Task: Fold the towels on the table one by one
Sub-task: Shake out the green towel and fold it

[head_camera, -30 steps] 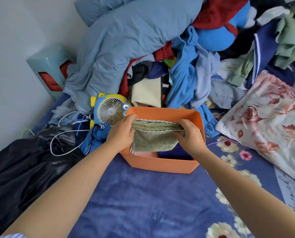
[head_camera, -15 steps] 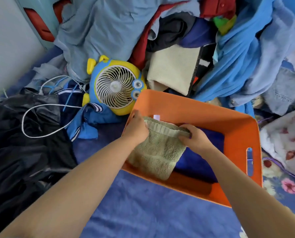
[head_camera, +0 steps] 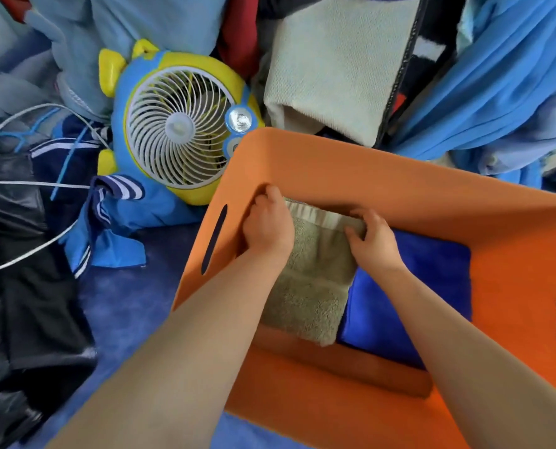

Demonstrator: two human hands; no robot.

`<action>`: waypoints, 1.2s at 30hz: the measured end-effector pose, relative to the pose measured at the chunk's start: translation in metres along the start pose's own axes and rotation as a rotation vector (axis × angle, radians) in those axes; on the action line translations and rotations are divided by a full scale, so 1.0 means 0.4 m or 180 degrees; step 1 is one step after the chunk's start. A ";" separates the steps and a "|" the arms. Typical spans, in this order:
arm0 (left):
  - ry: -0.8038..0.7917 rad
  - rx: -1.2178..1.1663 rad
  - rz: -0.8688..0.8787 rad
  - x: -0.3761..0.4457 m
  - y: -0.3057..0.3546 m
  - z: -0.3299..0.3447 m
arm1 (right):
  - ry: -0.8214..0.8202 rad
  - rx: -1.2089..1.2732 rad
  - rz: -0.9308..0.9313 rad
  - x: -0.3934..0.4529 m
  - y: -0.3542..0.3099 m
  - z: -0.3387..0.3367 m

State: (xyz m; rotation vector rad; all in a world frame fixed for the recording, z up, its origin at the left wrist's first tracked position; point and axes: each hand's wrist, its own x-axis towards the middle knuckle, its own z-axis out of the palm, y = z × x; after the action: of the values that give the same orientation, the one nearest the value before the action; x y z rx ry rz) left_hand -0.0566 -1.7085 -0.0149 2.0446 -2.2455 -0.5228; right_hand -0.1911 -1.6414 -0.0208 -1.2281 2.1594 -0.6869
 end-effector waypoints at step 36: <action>-0.1044 0.1060 0.1238 -0.042 -0.113 0.102 | -0.0834 -0.2114 -0.0517 -0.088 0.049 0.120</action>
State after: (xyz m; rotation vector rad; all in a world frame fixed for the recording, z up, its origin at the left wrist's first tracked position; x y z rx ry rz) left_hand -0.0225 -1.6866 -0.0634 1.6585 -3.0099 -0.5061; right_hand -0.1550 -1.6090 -0.0607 -1.7230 2.1381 0.1649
